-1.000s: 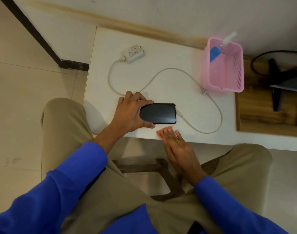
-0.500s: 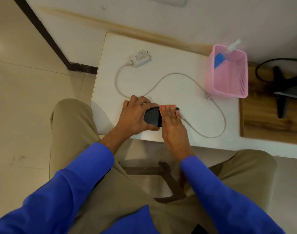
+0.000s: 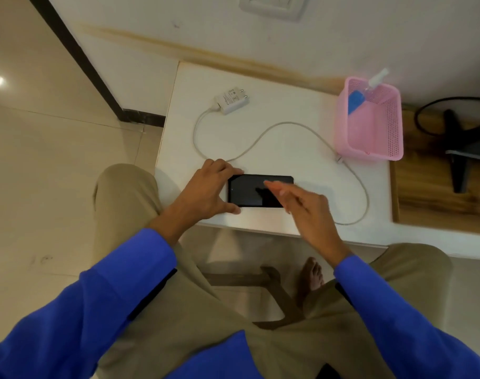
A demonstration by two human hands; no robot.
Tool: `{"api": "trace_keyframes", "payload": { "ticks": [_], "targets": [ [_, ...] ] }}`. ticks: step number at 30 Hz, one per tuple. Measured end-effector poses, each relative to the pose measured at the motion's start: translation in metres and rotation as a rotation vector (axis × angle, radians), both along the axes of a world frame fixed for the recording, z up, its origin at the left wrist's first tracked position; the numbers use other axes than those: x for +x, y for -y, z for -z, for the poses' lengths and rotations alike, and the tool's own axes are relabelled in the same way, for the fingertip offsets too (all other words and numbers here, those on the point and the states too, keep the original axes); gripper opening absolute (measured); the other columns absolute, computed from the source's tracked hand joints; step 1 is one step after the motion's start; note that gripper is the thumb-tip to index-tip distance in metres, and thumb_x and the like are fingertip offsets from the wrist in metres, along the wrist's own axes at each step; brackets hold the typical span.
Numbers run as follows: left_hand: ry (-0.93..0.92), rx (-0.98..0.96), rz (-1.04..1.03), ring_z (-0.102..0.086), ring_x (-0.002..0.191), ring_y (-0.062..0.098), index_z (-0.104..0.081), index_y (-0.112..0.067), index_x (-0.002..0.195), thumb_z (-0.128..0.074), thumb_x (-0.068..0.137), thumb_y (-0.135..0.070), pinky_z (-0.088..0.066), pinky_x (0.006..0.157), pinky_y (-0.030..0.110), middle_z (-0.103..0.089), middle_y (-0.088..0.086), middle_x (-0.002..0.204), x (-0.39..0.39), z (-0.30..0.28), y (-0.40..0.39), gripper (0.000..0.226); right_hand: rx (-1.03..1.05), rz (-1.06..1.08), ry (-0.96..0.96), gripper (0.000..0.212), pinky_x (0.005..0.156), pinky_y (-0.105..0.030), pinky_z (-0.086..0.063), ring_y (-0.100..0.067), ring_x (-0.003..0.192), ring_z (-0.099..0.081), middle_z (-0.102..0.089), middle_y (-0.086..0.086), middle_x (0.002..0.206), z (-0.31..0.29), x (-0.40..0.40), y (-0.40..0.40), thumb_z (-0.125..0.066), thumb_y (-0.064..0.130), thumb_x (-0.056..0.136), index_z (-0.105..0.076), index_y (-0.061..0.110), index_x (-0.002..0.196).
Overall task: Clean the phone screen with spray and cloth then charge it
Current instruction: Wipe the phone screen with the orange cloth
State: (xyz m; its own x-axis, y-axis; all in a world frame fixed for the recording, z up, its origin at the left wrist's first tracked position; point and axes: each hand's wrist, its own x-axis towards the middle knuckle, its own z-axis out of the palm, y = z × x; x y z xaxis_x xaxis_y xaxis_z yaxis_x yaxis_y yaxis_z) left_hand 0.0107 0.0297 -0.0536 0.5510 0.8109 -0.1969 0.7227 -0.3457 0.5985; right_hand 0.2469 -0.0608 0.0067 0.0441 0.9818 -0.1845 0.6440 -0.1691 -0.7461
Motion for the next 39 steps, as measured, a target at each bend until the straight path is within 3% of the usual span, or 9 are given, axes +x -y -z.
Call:
{"api": "trace_keyframes", "payload": {
  "ticks": [4, 8, 13, 17, 21, 25, 29, 33, 39],
  "targets": [
    [0.005, -0.026, -0.018, -0.046, 0.124, 0.023, -0.056, -0.022, 0.149, -0.095, 0.066, -0.049, -0.041, 0.103, 0.033, -0.056, 0.003, 0.134, 0.001, -0.003, -0.003, 0.095, 0.175, 0.168, 0.115, 0.036, 0.111, -0.019, -0.043, -0.012, 0.115, -0.068, -0.068, 0.009, 0.134, -0.001, 0.000, -0.033, -0.045, 0.021, 0.111, -0.062, 0.022, 0.143],
    [-0.071, 0.045, -0.075, -0.048, 0.115, 0.021, -0.060, -0.029, 0.143, -0.092, 0.058, -0.063, -0.034, 0.087, 0.032, -0.056, -0.004, 0.118, 0.004, 0.000, -0.004, 0.097, 0.038, -0.136, 0.405, 0.043, 0.117, -0.048, -0.040, -0.033, 0.138, -0.051, -0.055, -0.009, 0.151, 0.026, -0.029, -0.041, -0.041, 0.012, 0.107, -0.052, 0.016, 0.149],
    [-0.068, 0.075, -0.110, -0.048, 0.112, 0.019, -0.062, -0.031, 0.139, -0.090, 0.054, -0.070, -0.028, 0.085, 0.030, -0.055, -0.006, 0.112, 0.006, 0.005, -0.003, 0.098, 0.138, -0.208, 0.502, 0.052, 0.118, -0.048, -0.031, -0.036, 0.147, -0.037, -0.050, -0.024, 0.152, 0.054, -0.066, 0.019, -0.061, 0.001, 0.097, -0.050, 0.000, 0.148],
    [-0.098, 0.074, -0.095, -0.049, 0.117, 0.023, -0.060, -0.030, 0.143, -0.089, 0.058, -0.069, -0.035, 0.091, 0.035, -0.058, -0.001, 0.121, 0.007, 0.003, -0.004, 0.097, 0.003, -0.248, 0.363, 0.047, 0.123, -0.048, -0.034, -0.025, 0.145, -0.045, -0.047, -0.013, 0.157, 0.049, -0.057, 0.045, -0.044, 0.018, 0.109, -0.043, 0.013, 0.156],
    [-0.068, 0.045, -0.090, -0.047, 0.117, 0.022, -0.058, -0.031, 0.142, -0.090, 0.058, -0.068, -0.035, 0.090, 0.035, -0.056, -0.003, 0.123, 0.004, 0.002, -0.004, 0.098, 0.105, 0.144, -0.041, 0.031, 0.081, -0.011, -0.053, 0.013, 0.086, -0.063, -0.074, 0.025, 0.108, 0.009, -0.048, 0.017, -0.051, 0.024, 0.107, -0.070, 0.038, 0.128],
    [-0.047, 0.001, -0.083, -0.046, 0.123, 0.020, -0.048, -0.033, 0.148, -0.093, 0.056, -0.065, -0.037, 0.100, 0.036, -0.054, -0.006, 0.134, -0.003, 0.000, -0.003, 0.107, 0.072, 0.388, -0.245, 0.027, 0.084, -0.020, -0.052, 0.002, 0.073, -0.061, -0.071, 0.015, 0.073, -0.013, -0.031, -0.041, -0.057, 0.018, 0.102, -0.080, 0.026, 0.113],
    [-0.101, 0.030, -0.110, -0.047, 0.122, 0.021, -0.059, -0.034, 0.138, -0.092, 0.051, -0.068, -0.034, 0.096, 0.036, -0.056, -0.006, 0.130, -0.001, -0.002, -0.005, 0.099, 0.150, 0.160, 0.132, 0.036, 0.102, -0.036, -0.052, -0.017, 0.106, -0.071, -0.076, -0.001, 0.121, -0.002, -0.035, -0.059, -0.047, 0.016, 0.107, -0.065, 0.019, 0.138],
    [-0.089, 0.024, -0.161, -0.049, 0.116, 0.020, -0.064, -0.036, 0.132, -0.092, 0.044, -0.072, -0.037, 0.092, 0.038, -0.058, -0.009, 0.123, -0.002, 0.002, -0.004, 0.099, -0.041, -0.260, 0.531, 0.050, 0.122, -0.039, -0.033, -0.034, 0.152, -0.032, -0.040, -0.016, 0.161, 0.041, -0.064, -0.031, -0.040, 0.012, 0.107, -0.037, 0.008, 0.157],
    [-0.104, 0.009, -0.159, -0.048, 0.118, 0.020, -0.062, -0.039, 0.135, -0.091, 0.046, -0.074, -0.038, 0.094, 0.038, -0.058, -0.009, 0.123, -0.001, 0.002, -0.004, 0.100, 0.102, -0.354, 0.568, 0.054, 0.124, -0.038, -0.012, -0.032, 0.152, -0.034, -0.040, -0.020, 0.160, 0.049, -0.060, 0.021, -0.050, 0.012, 0.106, -0.034, 0.003, 0.157]
  ]
}}
